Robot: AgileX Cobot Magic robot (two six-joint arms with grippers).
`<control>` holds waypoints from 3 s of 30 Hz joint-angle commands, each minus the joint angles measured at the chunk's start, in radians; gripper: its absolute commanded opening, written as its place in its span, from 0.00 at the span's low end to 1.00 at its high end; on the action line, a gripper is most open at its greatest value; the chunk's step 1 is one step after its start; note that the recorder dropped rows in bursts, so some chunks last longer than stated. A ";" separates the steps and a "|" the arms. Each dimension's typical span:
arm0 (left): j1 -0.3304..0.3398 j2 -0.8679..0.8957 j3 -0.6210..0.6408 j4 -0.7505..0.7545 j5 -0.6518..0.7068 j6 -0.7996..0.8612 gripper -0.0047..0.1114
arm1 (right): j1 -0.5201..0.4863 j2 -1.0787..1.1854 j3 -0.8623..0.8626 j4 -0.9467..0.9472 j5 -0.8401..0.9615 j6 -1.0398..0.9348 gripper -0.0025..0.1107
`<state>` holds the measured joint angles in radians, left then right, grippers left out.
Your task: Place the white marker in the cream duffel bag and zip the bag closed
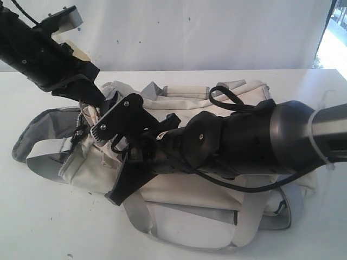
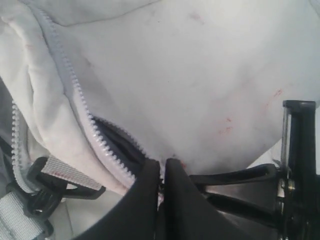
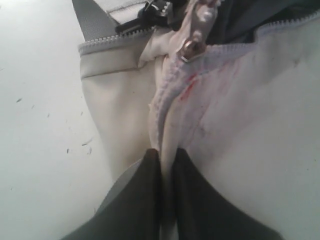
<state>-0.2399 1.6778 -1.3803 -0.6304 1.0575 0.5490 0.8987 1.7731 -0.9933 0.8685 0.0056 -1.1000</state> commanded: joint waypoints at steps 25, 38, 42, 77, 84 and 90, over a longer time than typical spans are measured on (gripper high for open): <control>-0.001 0.007 -0.109 0.233 -0.167 -0.160 0.04 | -0.003 -0.110 0.006 -0.178 0.042 -0.047 0.02; -0.001 0.007 -0.167 0.182 -0.234 -0.142 0.04 | -0.003 -0.134 0.006 -0.192 0.099 -0.065 0.02; -0.001 0.009 -0.169 0.242 -0.284 -0.142 0.04 | -0.003 -0.126 0.006 -0.192 0.099 -0.065 0.02; 0.032 0.218 -0.169 0.332 -0.745 -0.166 0.04 | -0.056 -0.037 0.006 -0.186 -0.045 -0.013 0.02; 0.029 0.218 -0.169 0.318 -0.669 -0.127 0.38 | -0.056 -0.037 0.006 -0.182 -0.006 -0.008 0.27; 0.029 0.214 -0.169 0.278 -0.668 -0.127 0.60 | -0.056 -0.053 0.006 -0.182 -0.032 0.096 0.44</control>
<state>-0.2110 1.9028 -1.5422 -0.3275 0.3954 0.4218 0.8495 1.7361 -0.9908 0.6812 -0.0060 -1.0582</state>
